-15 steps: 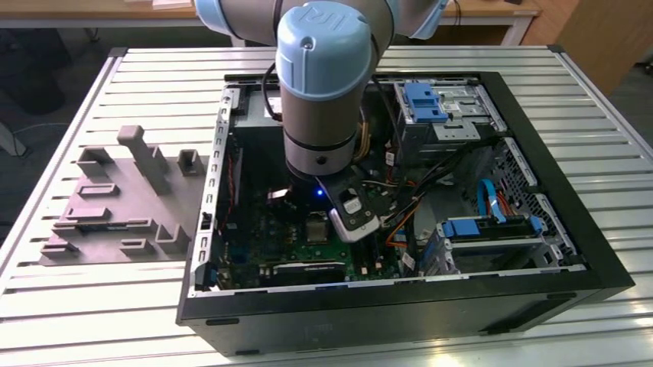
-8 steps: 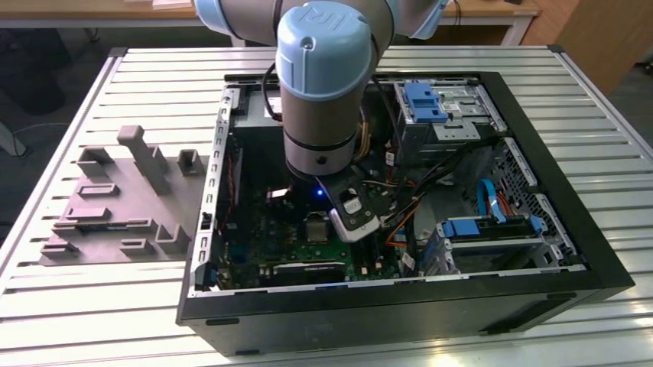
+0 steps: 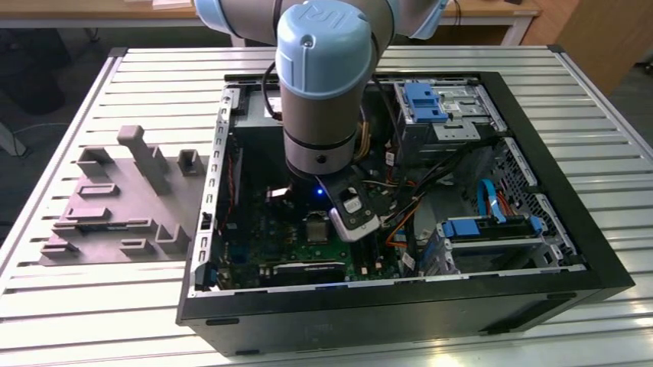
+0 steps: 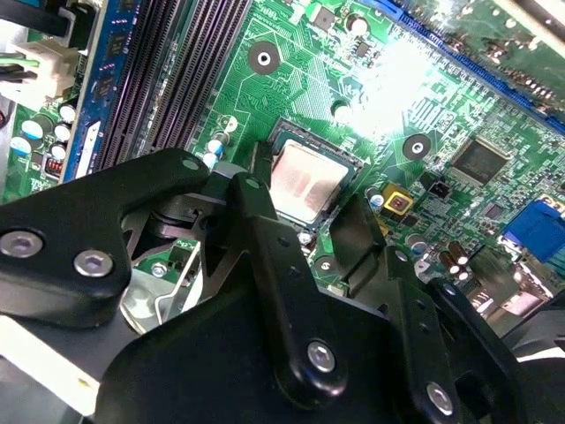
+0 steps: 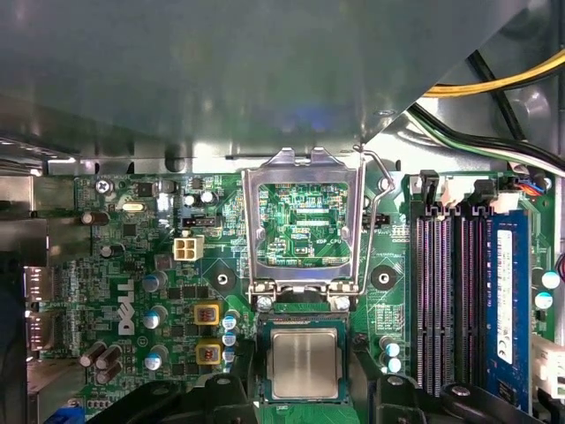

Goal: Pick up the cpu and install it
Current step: 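Place the cpu into insertion slot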

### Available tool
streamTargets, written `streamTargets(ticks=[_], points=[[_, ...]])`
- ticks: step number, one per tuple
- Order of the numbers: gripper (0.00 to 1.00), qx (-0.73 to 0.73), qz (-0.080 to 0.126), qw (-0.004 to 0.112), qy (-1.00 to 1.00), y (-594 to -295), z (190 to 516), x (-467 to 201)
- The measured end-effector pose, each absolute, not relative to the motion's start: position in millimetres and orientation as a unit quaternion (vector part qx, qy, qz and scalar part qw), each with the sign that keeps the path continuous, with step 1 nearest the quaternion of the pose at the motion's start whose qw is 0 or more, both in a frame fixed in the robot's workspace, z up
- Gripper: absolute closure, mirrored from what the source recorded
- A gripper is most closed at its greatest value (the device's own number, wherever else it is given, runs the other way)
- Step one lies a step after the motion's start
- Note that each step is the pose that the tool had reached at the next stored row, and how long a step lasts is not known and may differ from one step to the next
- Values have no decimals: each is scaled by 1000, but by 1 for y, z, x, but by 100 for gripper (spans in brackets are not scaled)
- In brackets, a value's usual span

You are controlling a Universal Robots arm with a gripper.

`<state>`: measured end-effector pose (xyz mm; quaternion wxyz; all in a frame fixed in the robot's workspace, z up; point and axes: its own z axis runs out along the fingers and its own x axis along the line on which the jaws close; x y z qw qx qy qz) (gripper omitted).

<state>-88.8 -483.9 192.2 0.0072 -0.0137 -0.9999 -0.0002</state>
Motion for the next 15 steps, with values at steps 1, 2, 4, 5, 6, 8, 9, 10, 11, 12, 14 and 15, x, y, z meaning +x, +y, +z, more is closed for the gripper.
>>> streamTargets(ticks=[1,2,4,5,6,8,9,10,11,12,14,15], points=[[48,-14,0,7,-1000,-484,192,-89],[48,-14,0,7,-1000,-484,192,-89],[55,-14,0,7,-1000,-484,192,-89],[55,-14,0,7,-1000,-484,192,-89],[55,-14,0,7,-1000,-484,192,-89],[55,-14,0,7,-1000,-484,192,-89],[55,-14,0,7,-1000,-484,192,-89],[55,-14,0,7,-1000,-484,192,-89],[55,-14,0,7,-1000,-484,192,-89],[55,-14,0,7,-1000,-484,192,-89],[53,-14,0,7,-1000,-484,192,-89],[53,-14,0,7,-1000,-484,192,-89]])
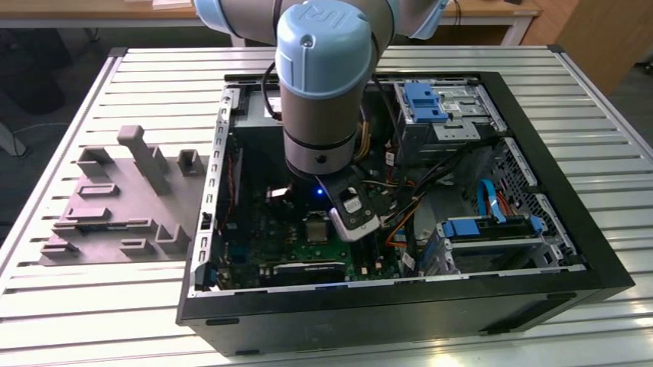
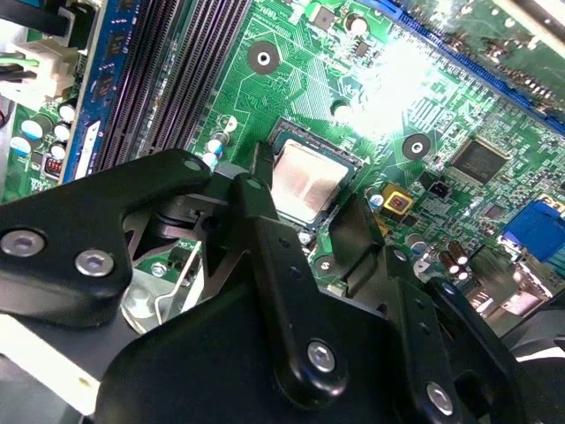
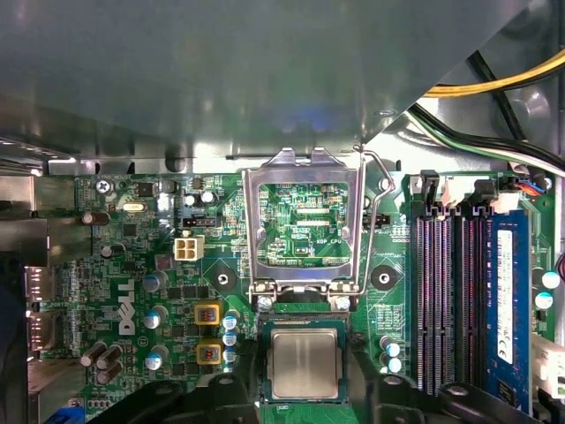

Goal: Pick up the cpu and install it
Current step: 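Place the cpu into insertion slot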

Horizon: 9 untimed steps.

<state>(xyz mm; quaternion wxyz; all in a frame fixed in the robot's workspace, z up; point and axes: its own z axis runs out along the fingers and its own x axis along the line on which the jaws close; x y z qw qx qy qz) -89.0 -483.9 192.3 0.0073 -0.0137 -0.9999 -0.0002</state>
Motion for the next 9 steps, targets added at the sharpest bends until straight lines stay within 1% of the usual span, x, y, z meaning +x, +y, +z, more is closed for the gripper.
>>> streamTargets(ticks=[1,6,7,8,9], points=[[47,-14,0,7,-1000,-484,192,-89],[47,-14,0,7,-1000,-484,199,-89],[49,-14,0,7,-1000,-484,200,-89],[55,-14,0,7,-1000,-484,202,-89],[55,-14,0,7,-1000,-484,203,-89]])
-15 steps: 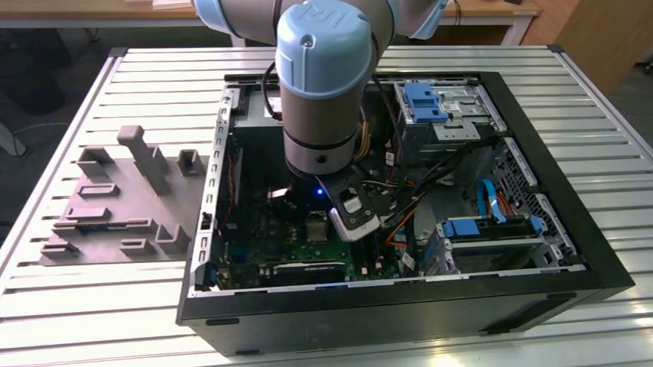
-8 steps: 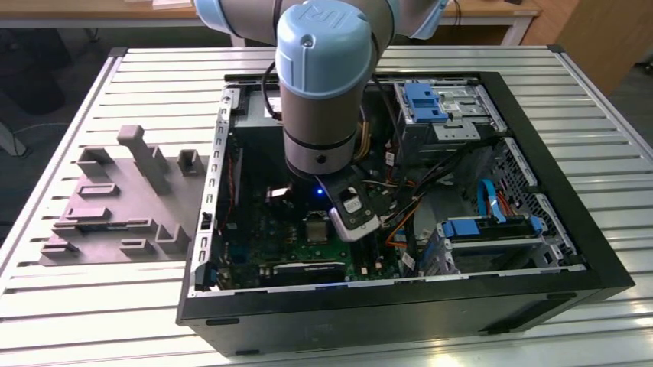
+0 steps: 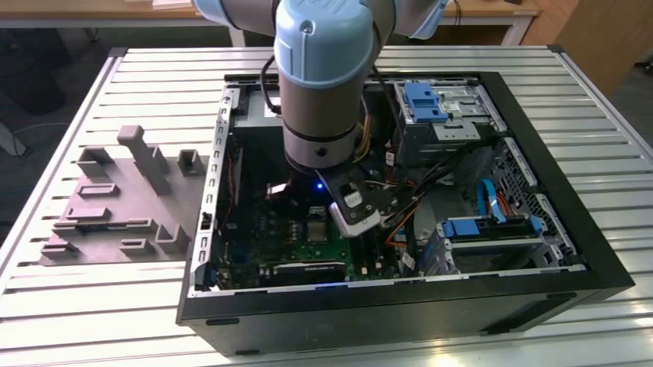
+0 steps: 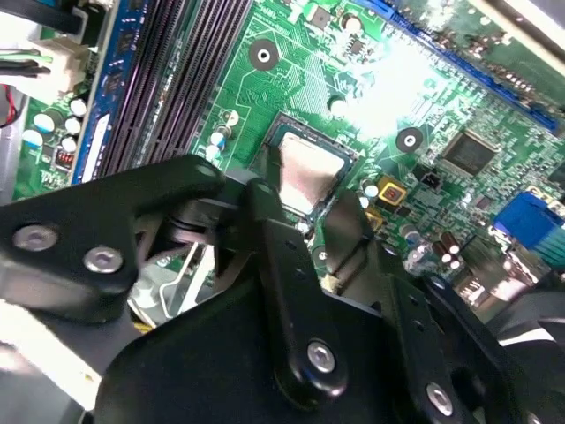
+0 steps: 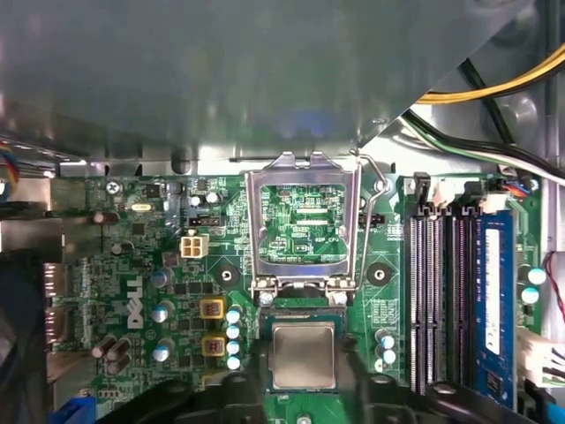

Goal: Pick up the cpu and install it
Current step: 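Place the cpu into insertion slot, then close the cpu cover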

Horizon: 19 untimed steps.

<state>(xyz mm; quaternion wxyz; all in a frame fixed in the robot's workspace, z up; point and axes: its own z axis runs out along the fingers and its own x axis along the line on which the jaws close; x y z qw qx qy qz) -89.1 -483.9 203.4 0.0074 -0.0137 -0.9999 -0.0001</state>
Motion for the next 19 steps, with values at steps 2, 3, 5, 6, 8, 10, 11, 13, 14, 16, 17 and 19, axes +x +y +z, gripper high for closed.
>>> streamTargets(ticks=[2,3,5,6,8,10,11,13,14,16,17,19], points=[[61,-14,0,7,-1000,-484,205,-89],[67,-14,0,7,-1000,-484,206,-89],[73,-14,0,7,-1000,-484,206,-89],[79,-14,0,7,-1000,-484,206,-89],[89,-14,0,7,-1000,-484,206,-89],[89,-14,0,7,-1000,-484,206,-89],[89,-14,0,7,-1000,-484,206,-89],[89,-14,0,7,-1000,-484,206,-89],[89,-14,0,7,-1000,-484,206,-89],[89,-14,0,7,-1000,-484,207,-89],[89,-14,0,7,-1000,-484,207,-89],[89,-14,0,7,-1000,-484,207,-89]])
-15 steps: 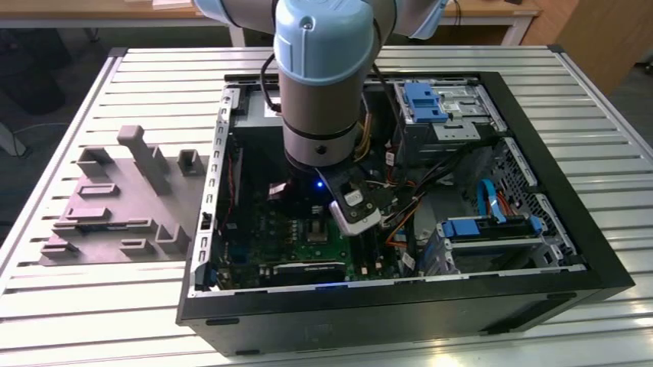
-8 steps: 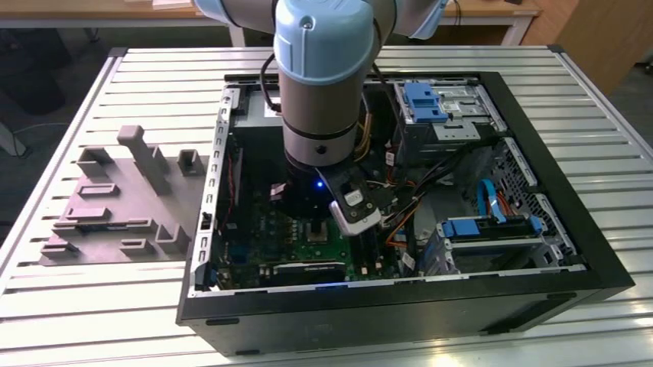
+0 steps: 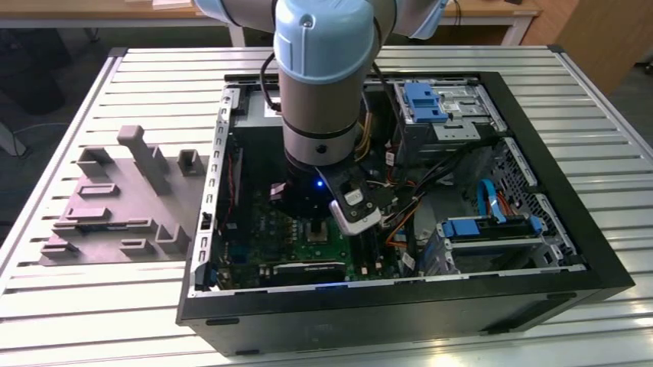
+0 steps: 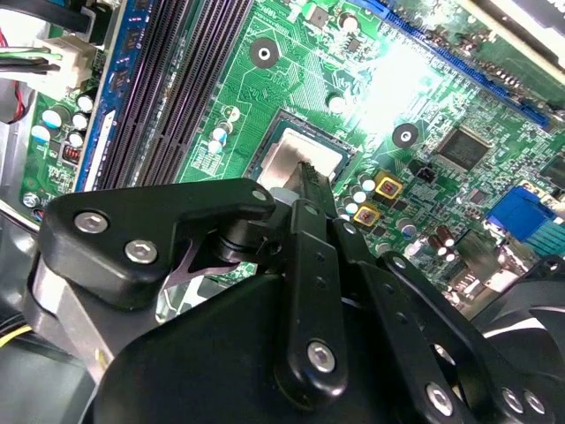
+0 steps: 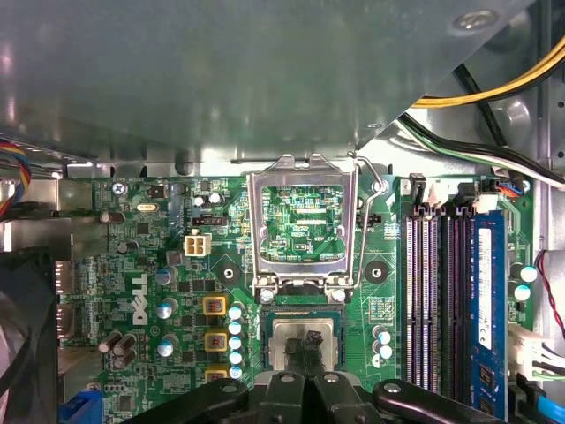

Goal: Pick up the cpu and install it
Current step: 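Close the cpu cover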

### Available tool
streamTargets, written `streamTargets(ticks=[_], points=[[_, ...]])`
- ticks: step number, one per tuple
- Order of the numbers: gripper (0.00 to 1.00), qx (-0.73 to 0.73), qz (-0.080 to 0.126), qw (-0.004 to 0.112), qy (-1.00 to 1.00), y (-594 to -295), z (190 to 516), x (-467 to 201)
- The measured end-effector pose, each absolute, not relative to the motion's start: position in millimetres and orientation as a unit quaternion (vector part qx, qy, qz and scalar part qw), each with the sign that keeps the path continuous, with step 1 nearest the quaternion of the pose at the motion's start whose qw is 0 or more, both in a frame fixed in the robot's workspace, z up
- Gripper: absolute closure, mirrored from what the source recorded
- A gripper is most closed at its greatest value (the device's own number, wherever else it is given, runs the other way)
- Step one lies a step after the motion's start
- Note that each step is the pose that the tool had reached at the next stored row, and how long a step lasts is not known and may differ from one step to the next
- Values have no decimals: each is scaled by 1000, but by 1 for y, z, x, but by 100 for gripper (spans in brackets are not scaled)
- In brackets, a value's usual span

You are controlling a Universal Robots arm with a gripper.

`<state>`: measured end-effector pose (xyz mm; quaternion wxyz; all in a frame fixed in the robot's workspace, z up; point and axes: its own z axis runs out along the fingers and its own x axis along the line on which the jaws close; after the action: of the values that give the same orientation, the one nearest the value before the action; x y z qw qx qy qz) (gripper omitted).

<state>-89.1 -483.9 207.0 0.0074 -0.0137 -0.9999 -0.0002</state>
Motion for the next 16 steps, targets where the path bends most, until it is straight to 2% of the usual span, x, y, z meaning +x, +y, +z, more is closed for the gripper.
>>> streamTargets(ticks=[8,16], points=[[89,-14,0,8,-1000,-484,209,-89],[89,-14,0,7,-1000,-484,233,-89]])
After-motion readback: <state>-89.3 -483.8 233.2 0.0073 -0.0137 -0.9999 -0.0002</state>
